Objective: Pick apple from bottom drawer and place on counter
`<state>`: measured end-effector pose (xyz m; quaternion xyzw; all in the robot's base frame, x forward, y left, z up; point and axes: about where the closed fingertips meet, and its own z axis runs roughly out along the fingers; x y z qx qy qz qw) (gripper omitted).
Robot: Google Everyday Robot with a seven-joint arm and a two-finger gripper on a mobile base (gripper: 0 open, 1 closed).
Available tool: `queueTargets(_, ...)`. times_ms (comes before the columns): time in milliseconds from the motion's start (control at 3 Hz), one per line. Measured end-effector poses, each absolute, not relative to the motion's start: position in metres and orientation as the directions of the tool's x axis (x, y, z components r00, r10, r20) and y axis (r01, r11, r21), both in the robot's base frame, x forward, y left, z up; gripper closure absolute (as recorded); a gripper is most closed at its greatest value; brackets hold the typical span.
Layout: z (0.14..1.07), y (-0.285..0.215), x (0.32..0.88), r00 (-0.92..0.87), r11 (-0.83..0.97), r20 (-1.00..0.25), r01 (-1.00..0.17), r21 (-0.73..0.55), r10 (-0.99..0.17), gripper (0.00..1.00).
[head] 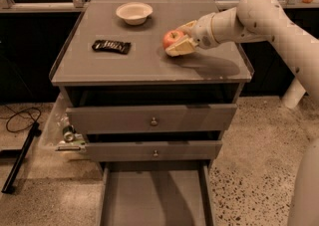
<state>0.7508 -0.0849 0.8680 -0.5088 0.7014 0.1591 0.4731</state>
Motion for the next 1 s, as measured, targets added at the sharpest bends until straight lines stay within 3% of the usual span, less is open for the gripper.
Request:
queueTargets(333, 0.8679, -0.0849, 0.7508, -0.035, 0.432, -0.826, -0.864, -0.258, -0.563, 0.1)
queueTargets(667, 0.8679, -0.0848, 0.7508, -0.035, 0.431, -0.826, -0.864, -0.258, -0.563, 0.0)
queueTargets(1000, 0.8679, -0.0848, 0.7508, -0.035, 0.431, -0.826, -0.864, -0.258, -0.563, 0.0)
